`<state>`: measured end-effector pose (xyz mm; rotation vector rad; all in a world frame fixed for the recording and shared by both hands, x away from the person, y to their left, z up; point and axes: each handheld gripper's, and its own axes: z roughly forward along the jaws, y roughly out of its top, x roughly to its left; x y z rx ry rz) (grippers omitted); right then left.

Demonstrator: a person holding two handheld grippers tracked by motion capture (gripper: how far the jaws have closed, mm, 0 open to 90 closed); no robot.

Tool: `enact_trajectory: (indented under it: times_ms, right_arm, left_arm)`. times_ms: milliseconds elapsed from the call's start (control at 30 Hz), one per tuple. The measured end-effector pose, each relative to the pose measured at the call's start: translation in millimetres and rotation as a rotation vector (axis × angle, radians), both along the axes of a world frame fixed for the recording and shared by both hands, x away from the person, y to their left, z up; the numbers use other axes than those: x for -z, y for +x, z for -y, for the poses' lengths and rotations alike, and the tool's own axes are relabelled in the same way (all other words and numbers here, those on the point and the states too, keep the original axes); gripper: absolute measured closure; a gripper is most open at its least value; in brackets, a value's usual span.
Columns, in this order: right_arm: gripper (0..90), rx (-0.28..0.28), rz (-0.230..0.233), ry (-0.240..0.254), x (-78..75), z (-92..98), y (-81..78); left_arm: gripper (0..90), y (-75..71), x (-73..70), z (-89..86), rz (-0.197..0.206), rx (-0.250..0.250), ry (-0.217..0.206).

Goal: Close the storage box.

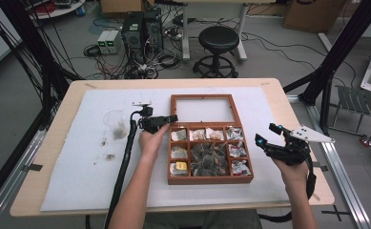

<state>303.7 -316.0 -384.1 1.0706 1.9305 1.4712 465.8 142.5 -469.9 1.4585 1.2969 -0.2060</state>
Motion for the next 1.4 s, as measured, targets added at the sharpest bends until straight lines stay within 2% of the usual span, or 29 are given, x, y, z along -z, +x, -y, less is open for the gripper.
enact_trajectory:
  times_ms: [233,400,633,833,967,1033,1100,1200,1267,1400]
  right_arm:
    - [25.7,-0.004,0.003,-0.001,-0.2,-0.7,0.7]
    - [25.8,-0.007,0.001,-0.002,0.5,-2.0,1.8]
    - [25.8,-0.009,-0.009,-0.004,3.5,-3.7,8.2]
    - [26.2,0.007,-0.029,-0.007,8.5,-6.4,32.2]
    - [26.2,0.008,-0.088,0.006,15.1,-7.5,57.6]
    - [26.4,0.005,-0.113,0.014,16.4,-9.7,69.5]
    - [27.0,-0.006,-0.131,-0.007,16.3,-13.8,80.4]
    - [27.2,-0.014,-0.159,-0.033,18.0,-20.9,95.8]
    - [27.3,-0.019,-0.178,-0.051,19.9,-26.3,104.5]
    - [33.2,-0.042,-0.165,-0.081,24.9,-36.0,113.1]
  left_arm:
    - [54.1,-0.7,-1.6,0.9,0.015,-0.002,0.012]
    - [56.0,-2.8,-7.2,2.0,0.072,-0.012,0.044]
    - [62.3,-8.9,-21.5,3.0,0.198,-0.019,0.112]
    - [66.0,-16.8,-34.2,4.9,0.303,-0.012,0.187]
    - [67.3,-22.2,-40.8,7.2,0.36,-0.006,0.242]
    - [67.5,-25.3,-41.6,8.0,0.385,-0.01,0.255]
    - [68.4,-28.3,-42.1,8.0,0.406,-0.014,0.257]
    - [69.3,-33.6,-44.7,9.8,0.449,-0.018,0.291]
    - [70.2,-37.1,-45.1,9.5,0.473,-0.02,0.294]
    - [71.2,-45.4,-47.4,10.8,0.532,-0.019,0.328]
